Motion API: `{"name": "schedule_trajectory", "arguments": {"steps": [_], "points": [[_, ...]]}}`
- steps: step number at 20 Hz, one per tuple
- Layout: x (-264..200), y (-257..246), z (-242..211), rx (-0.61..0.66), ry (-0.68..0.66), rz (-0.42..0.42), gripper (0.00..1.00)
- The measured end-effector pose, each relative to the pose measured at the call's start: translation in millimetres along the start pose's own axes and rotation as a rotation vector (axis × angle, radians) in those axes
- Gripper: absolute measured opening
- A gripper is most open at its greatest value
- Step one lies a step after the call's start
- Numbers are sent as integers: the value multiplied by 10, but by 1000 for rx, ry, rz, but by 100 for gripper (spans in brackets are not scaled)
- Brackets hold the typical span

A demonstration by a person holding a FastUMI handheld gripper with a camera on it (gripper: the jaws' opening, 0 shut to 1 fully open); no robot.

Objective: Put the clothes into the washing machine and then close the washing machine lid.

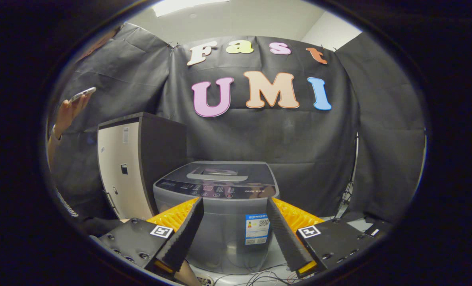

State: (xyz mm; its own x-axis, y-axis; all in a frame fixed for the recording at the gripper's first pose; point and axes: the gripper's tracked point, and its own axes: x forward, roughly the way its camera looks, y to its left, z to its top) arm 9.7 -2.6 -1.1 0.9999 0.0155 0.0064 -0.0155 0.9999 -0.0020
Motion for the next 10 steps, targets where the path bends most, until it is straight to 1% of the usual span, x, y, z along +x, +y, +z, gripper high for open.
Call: {"name": "schedule_trajectory", "arguments": {"steps": [10], "points": [[-2,-5,7,0,-2,0,98]]}}
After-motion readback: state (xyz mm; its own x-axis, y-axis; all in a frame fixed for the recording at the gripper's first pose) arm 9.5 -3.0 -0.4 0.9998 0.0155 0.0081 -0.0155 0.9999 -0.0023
